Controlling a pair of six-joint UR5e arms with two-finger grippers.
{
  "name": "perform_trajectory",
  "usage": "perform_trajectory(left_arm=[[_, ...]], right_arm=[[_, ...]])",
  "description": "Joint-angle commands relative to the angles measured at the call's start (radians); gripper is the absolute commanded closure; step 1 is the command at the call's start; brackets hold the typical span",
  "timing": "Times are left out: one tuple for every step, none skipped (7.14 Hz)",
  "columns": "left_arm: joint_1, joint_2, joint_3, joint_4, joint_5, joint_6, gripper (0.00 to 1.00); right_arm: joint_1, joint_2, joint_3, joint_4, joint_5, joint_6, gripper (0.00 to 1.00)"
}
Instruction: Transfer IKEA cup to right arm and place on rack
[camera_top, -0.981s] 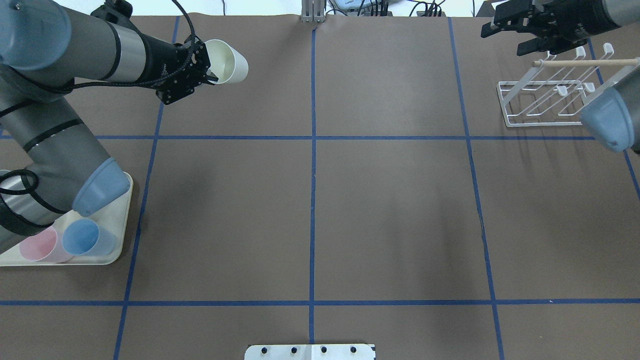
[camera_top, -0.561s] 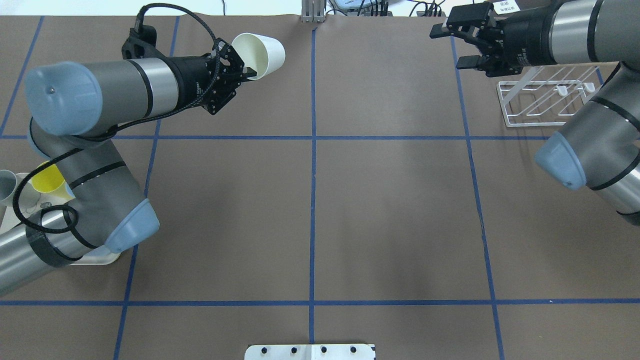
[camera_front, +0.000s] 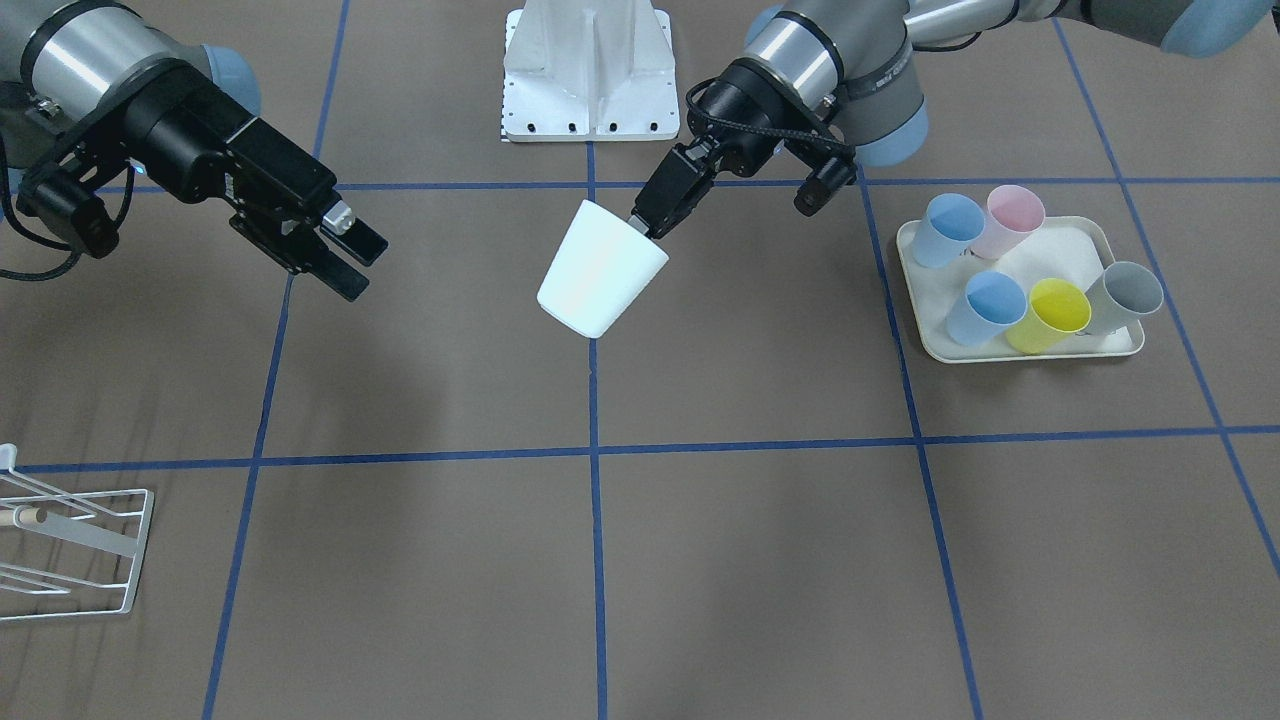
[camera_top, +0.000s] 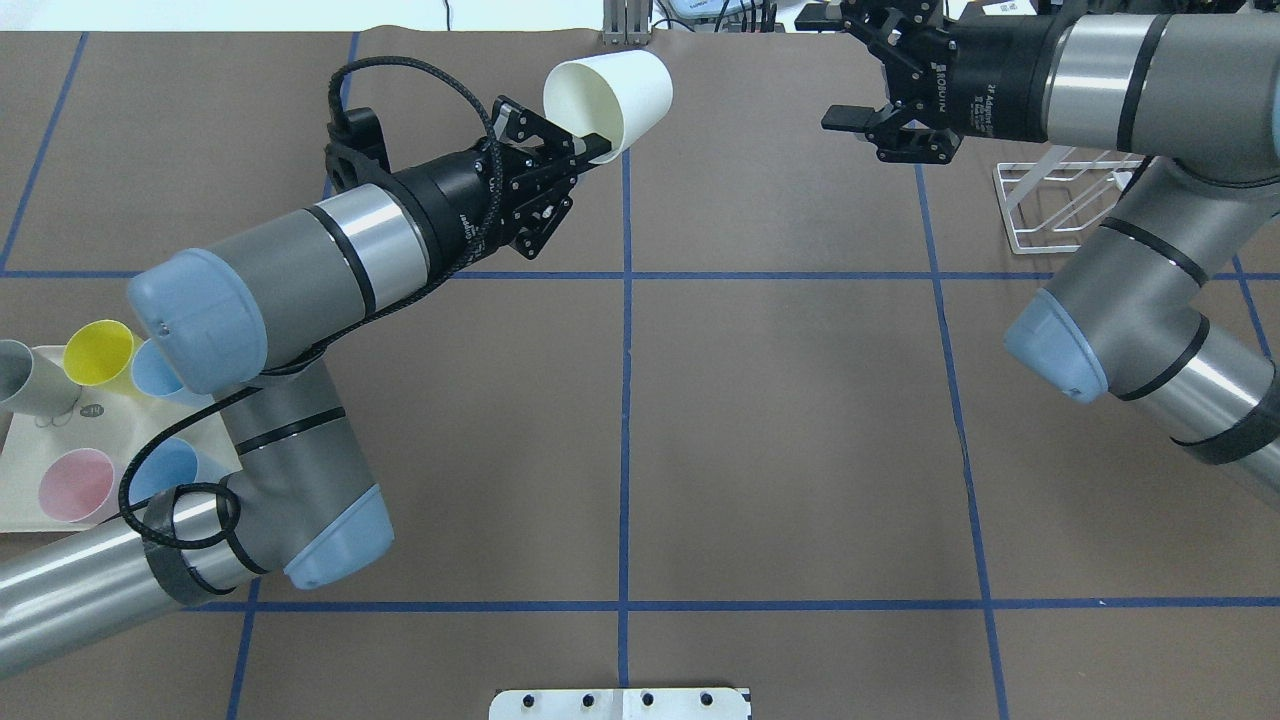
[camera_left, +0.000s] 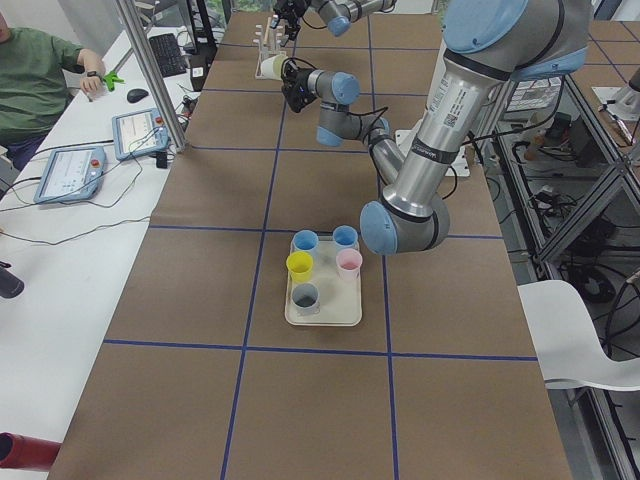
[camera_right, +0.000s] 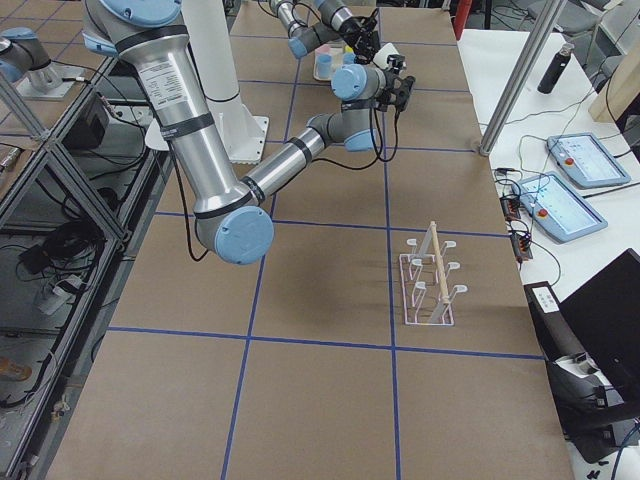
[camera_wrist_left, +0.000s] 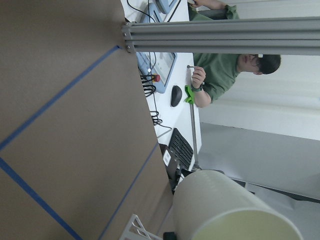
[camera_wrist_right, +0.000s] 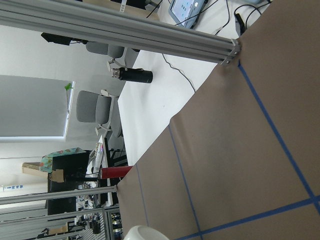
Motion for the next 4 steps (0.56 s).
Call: perform_trajectory(left_arm=[[0.025,-0.07,0.07,-0.079,0.059,-0.014,1.0],[0.033,-0.057,0.085,-0.131,0.065,-0.015,1.0],[0.03,-0.04,0.084,-0.142,0.065,-0.015,1.0],[0.032,-0.032,0.084,-0.158,0.065,-0.015,1.0]], right_arm=[[-0.041,0.041,-0.003,0.008,-0.029,0.094,0.0],[-0.076,0.043,-0.003,0.008,-0.057,0.095,0.0],[-0.096,0.046,-0.006,0.008,-0.069,0.095,0.0],[-0.098,0.046,-0.006,0.008,-0.069,0.099,0.0]])
